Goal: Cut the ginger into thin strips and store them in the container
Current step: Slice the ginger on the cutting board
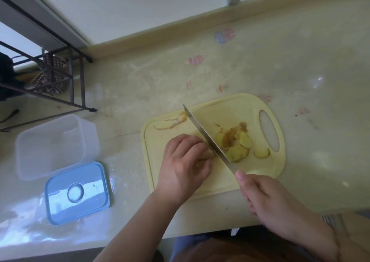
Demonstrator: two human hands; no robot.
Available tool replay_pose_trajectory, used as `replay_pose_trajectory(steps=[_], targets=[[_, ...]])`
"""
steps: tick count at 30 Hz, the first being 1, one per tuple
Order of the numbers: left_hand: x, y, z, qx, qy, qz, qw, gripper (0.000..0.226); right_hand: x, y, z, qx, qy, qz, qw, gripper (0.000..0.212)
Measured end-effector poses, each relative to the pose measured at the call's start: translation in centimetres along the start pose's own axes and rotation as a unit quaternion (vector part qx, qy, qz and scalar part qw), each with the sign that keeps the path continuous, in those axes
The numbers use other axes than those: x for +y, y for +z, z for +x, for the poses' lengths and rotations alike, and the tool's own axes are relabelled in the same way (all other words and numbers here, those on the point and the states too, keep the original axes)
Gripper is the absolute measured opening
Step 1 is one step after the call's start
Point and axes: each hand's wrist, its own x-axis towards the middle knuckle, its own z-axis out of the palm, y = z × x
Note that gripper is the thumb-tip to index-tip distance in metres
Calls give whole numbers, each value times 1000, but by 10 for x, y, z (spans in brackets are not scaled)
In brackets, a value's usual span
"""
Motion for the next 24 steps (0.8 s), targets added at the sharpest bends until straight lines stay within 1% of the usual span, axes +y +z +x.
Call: replay_pose_trajectory(steps=[3,6,10,12,15,17,24], targets=[[2,5,0,20,4,-18,1000,17,1,3,1,17,-3,-17,1000,89],[3,7,0,42,1,-27,999,13,-3,5,-6,32,-9,-42,999,84],[4,9,-2,49,-10,-28,998,11,-11,6,-19,54,-20,-55,997,75],[4,9,-3,53,-14,-24,998,11,-11,6,-22,59,-23,-56,996,80],[3,10,-3,58,-13,-19,998,12,-8,6,-24,64,-19,-61,996,93],[3,10,-2,58,-9,-19,998,12,-8,6,-25,68,-17,-62,996,96],[3,10,-2,71,-5,-24,997,12,-11,5,-27,72,-24,-58,995,89]])
